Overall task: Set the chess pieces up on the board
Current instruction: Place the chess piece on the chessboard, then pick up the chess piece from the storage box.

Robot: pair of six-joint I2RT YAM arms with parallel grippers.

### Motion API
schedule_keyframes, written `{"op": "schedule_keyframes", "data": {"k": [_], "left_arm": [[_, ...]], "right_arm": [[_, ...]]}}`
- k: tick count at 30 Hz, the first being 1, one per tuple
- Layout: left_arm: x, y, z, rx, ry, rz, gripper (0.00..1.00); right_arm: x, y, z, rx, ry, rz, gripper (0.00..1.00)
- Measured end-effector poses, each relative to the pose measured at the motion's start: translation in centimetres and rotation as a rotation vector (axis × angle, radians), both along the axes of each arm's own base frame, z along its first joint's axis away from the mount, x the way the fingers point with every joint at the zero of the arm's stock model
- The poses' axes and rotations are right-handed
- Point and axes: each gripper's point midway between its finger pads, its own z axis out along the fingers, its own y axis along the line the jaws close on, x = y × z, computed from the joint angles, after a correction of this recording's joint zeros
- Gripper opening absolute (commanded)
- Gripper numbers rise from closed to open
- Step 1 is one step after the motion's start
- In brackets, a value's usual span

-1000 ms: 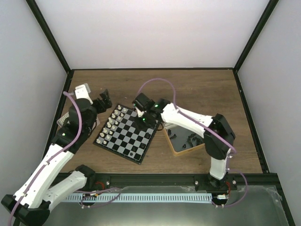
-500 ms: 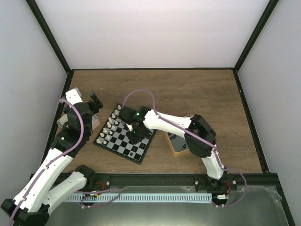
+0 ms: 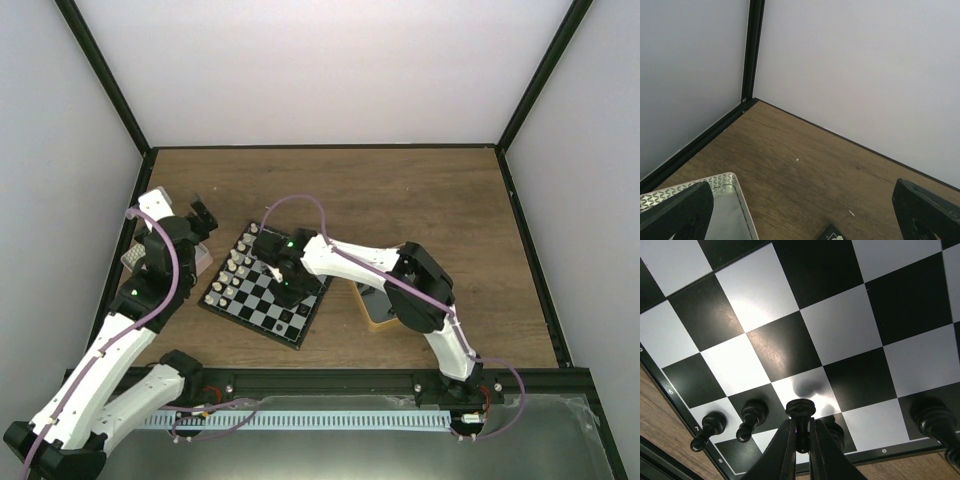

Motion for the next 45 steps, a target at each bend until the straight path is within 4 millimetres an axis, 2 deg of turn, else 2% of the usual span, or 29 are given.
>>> {"op": "schedule_keyframes", "data": {"k": [13, 22, 27, 30, 34, 37, 39, 42, 45], "left_arm": [[0.1, -0.1, -0.2, -0.011, 0.003, -0.009, 1.0], [0.2, -0.2, -0.3, -0.021, 0.003, -0.015, 1.0], [0.2, -0.1, -0.3, -0.024, 0.004, -0.015, 1.0], [0.1, -0.2, -0.3, -0.028, 0.004, -0.021, 1.0], [-0.8, -0.2, 1.0, -0.061, -0.05, -0.049, 1.0], [-1.8, -0.1, 2.5, -0.095, -0.124, -0.077, 1.0], [-2.2, -0.3, 3.4, -0.105, -0.165, -0.111, 1.0], [-2.2, -1.5, 4.0, -0.101, -0.197, -0.187, 1.0], [-1.9, -3.0, 3.7, -0.087, -0.196, -0.275, 1.0]], "right_arm": [[-0.1, -0.1, -0.5, -0.013, 0.005, 0.007, 0.16], [-0.1, -0.1, -0.5, -0.012, 0.006, 0.003, 0.18], [0.1, 0.0, -0.5, -0.009, 0.001, -0.019, 0.29], [0.3, 0.4, -0.3, 0.008, -0.003, -0.047, 0.31], [1.0, 1.1, 1.3, 0.072, -0.019, -0.103, 0.32], [2.0, 1.2, 4.0, 0.155, -0.058, -0.163, 0.32], [3.0, 0.5, 6.1, 0.211, -0.095, -0.222, 0.32], [5.1, -2.1, 8.7, 0.269, -0.16, -0.35, 0.32], [7.6, -7.0, 10.2, 0.299, -0.22, -0.536, 0.32]]}}
